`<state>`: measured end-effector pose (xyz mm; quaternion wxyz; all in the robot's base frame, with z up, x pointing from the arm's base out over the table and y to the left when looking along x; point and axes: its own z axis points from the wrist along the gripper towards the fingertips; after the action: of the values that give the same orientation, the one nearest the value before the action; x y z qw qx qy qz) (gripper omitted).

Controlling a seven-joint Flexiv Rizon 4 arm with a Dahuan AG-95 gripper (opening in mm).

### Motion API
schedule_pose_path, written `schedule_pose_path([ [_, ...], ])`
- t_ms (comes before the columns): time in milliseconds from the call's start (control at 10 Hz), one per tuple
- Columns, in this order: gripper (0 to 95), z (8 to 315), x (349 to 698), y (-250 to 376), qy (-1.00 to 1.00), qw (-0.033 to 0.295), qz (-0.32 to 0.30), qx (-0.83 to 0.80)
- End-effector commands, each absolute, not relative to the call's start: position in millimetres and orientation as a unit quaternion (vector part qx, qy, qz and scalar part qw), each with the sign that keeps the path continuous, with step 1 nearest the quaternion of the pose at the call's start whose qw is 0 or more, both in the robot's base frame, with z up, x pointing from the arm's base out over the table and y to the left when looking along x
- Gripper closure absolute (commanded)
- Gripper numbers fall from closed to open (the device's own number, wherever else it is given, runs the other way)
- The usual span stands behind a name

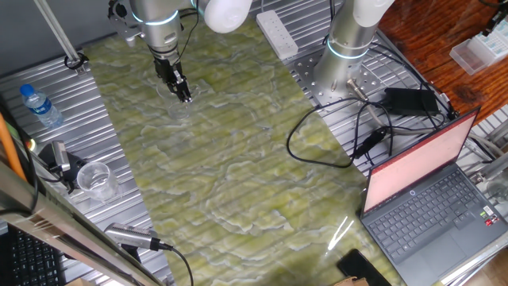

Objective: Pick up the cup

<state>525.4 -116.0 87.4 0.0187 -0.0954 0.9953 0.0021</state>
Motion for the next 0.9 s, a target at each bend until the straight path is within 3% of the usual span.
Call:
schedule_pose_path([
  [100, 19.0, 87.5, 525.1, -116.2, 0.995, 0.018, 0.002, -0.096],
  [900, 19.0, 91.4, 523.2, -114.7, 0.996, 0.01, 0.007, -0.092],
])
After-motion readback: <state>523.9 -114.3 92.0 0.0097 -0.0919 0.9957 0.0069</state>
